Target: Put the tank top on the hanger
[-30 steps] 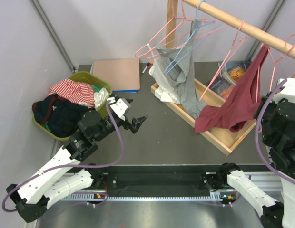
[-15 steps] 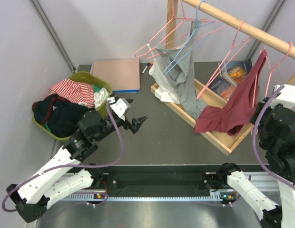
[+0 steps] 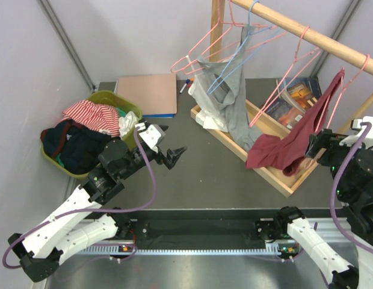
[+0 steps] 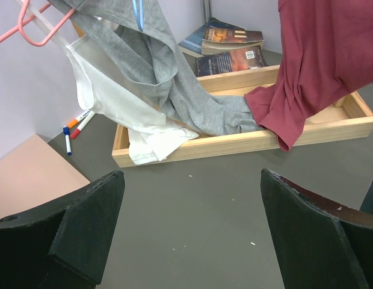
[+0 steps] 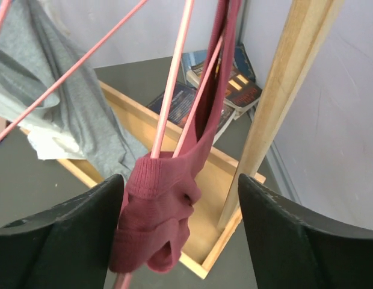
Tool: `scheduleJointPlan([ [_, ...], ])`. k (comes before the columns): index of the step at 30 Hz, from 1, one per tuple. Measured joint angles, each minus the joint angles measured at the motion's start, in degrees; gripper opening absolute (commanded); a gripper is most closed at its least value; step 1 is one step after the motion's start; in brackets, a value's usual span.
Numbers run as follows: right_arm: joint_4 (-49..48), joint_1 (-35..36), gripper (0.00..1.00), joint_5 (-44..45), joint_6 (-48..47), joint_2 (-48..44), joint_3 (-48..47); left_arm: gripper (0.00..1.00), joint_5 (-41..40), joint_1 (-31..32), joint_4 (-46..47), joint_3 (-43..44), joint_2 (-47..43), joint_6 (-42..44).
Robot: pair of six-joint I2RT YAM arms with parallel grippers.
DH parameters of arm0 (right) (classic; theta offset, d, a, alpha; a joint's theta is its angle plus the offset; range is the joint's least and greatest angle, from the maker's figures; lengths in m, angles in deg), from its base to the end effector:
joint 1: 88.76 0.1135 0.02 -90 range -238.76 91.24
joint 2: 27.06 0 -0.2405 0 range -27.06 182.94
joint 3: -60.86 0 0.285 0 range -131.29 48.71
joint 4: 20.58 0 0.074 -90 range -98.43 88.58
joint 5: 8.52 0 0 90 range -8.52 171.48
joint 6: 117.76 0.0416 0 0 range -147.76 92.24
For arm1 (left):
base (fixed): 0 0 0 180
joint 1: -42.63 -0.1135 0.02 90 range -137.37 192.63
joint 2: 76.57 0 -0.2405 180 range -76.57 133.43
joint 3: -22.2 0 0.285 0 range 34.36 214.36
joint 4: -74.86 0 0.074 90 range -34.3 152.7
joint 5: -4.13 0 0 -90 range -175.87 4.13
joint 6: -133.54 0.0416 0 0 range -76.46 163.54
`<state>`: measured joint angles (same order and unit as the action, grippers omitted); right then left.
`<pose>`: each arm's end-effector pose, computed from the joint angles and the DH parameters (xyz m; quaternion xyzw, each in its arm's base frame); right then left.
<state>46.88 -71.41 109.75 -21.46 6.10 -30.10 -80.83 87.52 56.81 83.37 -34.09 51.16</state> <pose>0.0819 0.0049 0.4676 0.0855 0.7527 -0.0545 0.6505 0.1590 -0.1635 0.3685 0.3388 0.6162 -0.2563 0.6632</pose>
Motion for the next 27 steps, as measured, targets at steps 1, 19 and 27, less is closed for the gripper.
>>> scheduleJointPlan([
  [1,0.0,0.0,0.82,-0.5,-0.2,-0.2,-0.2,0.99,0.0,0.0,0.0,0.0,0.0,0.0],
  [19,-13.0,-0.2,0.87,-39.9,-9.1,-5.6,-1.7,0.99,-31.5,0.0,-11.5,0.0,-4.3,-12.0],
  [27,-15.6,-0.2,0.87,-54.1,-9.2,-3.3,2.5,0.99,-42.2,0.0,-16.0,-0.5,-14.3,-20.0],
])
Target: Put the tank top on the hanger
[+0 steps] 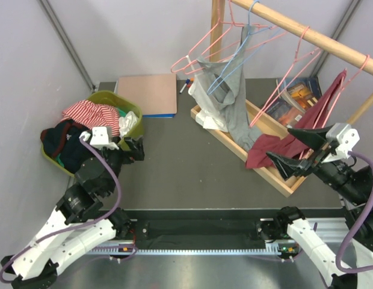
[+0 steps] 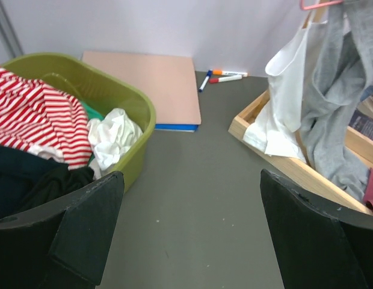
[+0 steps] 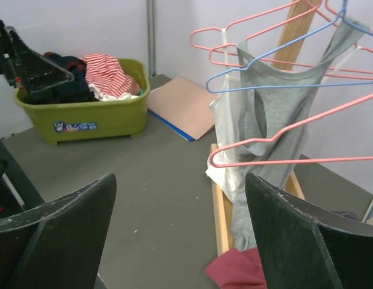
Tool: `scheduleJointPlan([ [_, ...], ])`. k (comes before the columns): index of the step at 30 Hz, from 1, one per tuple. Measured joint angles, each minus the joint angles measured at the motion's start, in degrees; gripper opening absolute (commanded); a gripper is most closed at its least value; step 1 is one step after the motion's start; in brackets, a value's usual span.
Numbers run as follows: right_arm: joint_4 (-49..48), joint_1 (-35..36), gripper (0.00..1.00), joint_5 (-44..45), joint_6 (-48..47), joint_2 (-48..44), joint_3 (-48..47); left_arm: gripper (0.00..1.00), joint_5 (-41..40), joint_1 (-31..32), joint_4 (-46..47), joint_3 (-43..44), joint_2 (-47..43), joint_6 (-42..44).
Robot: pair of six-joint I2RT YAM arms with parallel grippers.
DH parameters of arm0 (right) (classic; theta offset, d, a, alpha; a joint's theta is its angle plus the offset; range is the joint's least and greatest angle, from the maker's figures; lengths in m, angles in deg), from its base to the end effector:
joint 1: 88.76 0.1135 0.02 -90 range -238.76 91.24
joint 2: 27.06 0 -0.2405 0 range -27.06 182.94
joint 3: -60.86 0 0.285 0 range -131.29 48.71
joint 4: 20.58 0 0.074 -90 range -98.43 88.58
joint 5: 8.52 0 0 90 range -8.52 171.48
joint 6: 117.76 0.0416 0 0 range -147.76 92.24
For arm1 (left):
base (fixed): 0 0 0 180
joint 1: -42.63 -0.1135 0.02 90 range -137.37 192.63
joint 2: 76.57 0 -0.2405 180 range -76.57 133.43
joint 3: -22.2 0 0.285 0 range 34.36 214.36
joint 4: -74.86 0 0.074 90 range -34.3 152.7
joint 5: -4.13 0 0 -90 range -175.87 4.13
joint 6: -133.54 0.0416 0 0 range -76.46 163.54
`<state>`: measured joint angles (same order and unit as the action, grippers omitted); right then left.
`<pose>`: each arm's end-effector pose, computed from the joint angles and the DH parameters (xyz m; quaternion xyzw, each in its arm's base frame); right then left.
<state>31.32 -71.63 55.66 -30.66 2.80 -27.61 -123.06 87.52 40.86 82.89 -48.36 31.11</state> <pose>0.0621 0.0381 0.4896 -0.2771 0.6088 0.2375 0.7044 0.1280 -0.0920 0.3774 -0.0238 0.7141 -0.1167 0.6898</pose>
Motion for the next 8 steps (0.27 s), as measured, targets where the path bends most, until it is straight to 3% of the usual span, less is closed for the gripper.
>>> scheduleJointPlan([
  [8,-1.2,0.0,0.88,-2.1,-0.1,-0.6,3.3,0.99,-3.0,0.0,-2.8,0.0,1.2,-1.4],
])
